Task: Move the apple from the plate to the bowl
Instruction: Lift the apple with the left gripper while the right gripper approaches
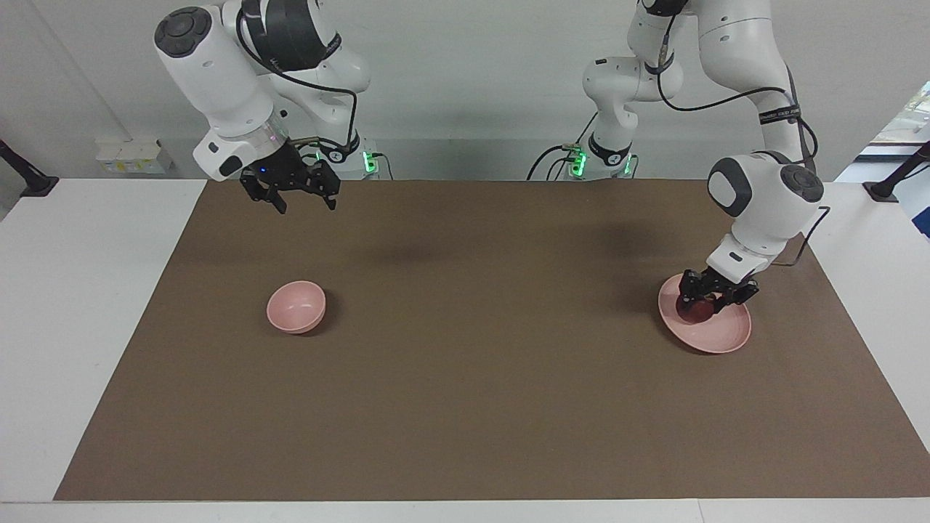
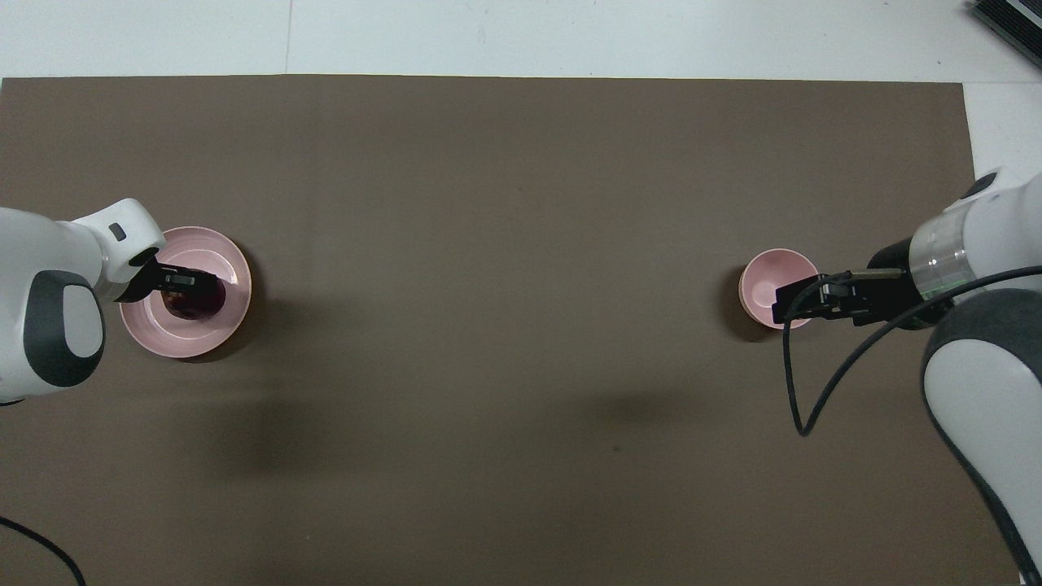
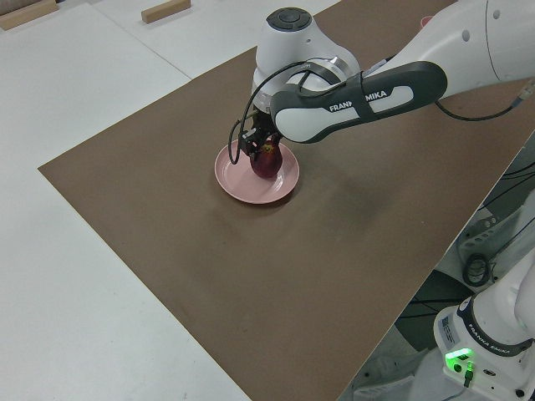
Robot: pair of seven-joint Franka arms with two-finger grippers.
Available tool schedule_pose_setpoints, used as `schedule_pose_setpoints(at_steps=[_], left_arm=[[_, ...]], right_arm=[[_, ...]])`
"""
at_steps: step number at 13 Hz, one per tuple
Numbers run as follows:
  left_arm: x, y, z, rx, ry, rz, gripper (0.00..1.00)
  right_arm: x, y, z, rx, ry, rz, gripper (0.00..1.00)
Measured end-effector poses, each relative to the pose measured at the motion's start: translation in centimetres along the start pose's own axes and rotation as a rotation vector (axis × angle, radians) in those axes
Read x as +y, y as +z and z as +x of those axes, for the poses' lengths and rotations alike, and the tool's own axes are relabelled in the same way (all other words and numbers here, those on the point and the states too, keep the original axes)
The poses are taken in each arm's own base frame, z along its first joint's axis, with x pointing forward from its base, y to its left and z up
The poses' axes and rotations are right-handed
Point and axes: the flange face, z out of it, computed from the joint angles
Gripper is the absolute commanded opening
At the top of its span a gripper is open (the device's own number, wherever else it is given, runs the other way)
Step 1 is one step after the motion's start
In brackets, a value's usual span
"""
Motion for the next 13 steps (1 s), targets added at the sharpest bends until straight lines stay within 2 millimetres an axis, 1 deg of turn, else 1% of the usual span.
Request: schedule_pose_setpoints(at_steps=[2, 3, 5, 7, 8, 10, 11, 13], left_arm=[[0.3, -1.3, 0.4, -0.043, 0.005, -0.022, 0.0], [0.6, -2.6, 0.7, -0.081, 0.013, -0.041, 0.0], [1.8, -5.8, 1.7, -0.113, 0.038, -0.069, 0.0], [3.3, -7.8, 2.4, -0.083, 0.035, -0.123, 0.0], [4.2, -8.3, 2.6, -0.064, 0.023, -0.168, 0.0], [6.2, -8.8, 2.9, -0.041, 0.015, -0.241, 0.0], [7.4, -8.9, 3.2, -0.029, 0.008, -0.289, 0.0], [10.8, -9.1, 3.7, -0.008, -0.002, -0.397, 0.0]], right_arm=[[-1.1, 0.0, -0.1, -0.001, 0.052, 0.054, 1.0], [-2.0, 0.0, -0.1, 0.006, 0.087, 0.08, 1.0], [-4.7, 0.0, -0.2, 0.024, 0.159, 0.11, 1.0], [-7.4, 0.1, -0.6, 0.027, 0.222, 0.143, 1.0], [-8.6, 0.2, -0.8, 0.022, 0.257, 0.172, 1.0], [-10.4, 0.0, -0.8, 0.03, 0.357, 0.247, 1.0], [-11.0, -0.2, -0.8, 0.026, 0.416, 0.293, 1.0], [-12.3, 0.0, -0.8, -0.022, 0.526, 0.373, 1.0]])
